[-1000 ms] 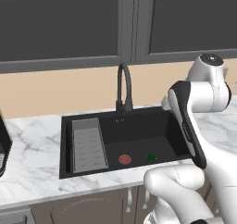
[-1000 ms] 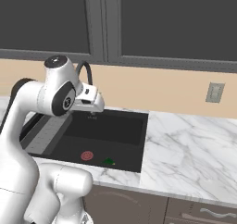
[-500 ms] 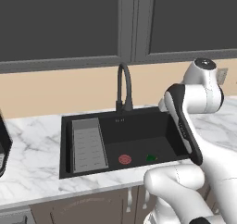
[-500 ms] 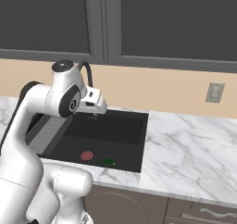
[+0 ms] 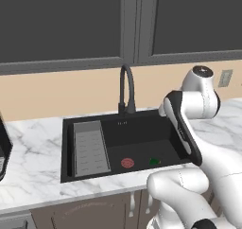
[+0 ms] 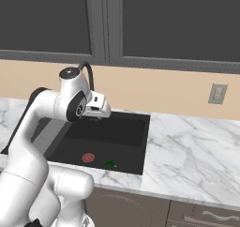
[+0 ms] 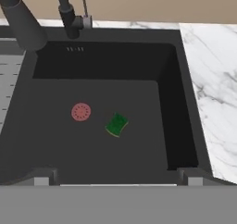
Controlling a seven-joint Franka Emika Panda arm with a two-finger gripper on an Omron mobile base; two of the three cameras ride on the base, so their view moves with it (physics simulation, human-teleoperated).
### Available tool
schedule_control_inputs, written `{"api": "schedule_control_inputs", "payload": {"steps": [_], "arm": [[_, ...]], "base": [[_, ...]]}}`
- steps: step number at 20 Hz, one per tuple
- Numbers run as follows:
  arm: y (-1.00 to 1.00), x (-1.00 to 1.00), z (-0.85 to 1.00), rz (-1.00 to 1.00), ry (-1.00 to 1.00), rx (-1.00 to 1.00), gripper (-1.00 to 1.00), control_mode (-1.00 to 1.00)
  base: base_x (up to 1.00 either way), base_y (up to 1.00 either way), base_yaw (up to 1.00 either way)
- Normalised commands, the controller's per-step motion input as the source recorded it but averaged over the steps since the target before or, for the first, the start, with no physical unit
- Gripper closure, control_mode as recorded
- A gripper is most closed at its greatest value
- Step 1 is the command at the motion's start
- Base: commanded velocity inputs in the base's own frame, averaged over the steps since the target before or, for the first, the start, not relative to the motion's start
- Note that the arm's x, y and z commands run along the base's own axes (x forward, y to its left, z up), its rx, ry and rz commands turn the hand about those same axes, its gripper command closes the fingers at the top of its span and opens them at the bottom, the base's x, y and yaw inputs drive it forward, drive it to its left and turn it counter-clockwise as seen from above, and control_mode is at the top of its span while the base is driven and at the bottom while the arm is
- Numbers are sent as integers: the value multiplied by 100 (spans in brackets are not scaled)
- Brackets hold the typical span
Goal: Pick up the sponge and sponge from the sink, and place them back in the cabinet, and close the cabinet doors.
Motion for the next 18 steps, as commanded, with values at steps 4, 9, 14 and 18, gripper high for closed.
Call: {"api": "schedule_control_inputs", "payload": {"steps": [4,9,14,18], "arm": [[-9,15,-16,0,0,2,-100,-100],[-9,12,-9,0,0,2,-100,-100],[-6,9,-9,0,0,1,-100,-100],[-3,9,-11,0,0,0,-100,-100]], "base": [[0,0,0],[0,0,0],[0,0,0],[0,0,0]]}}
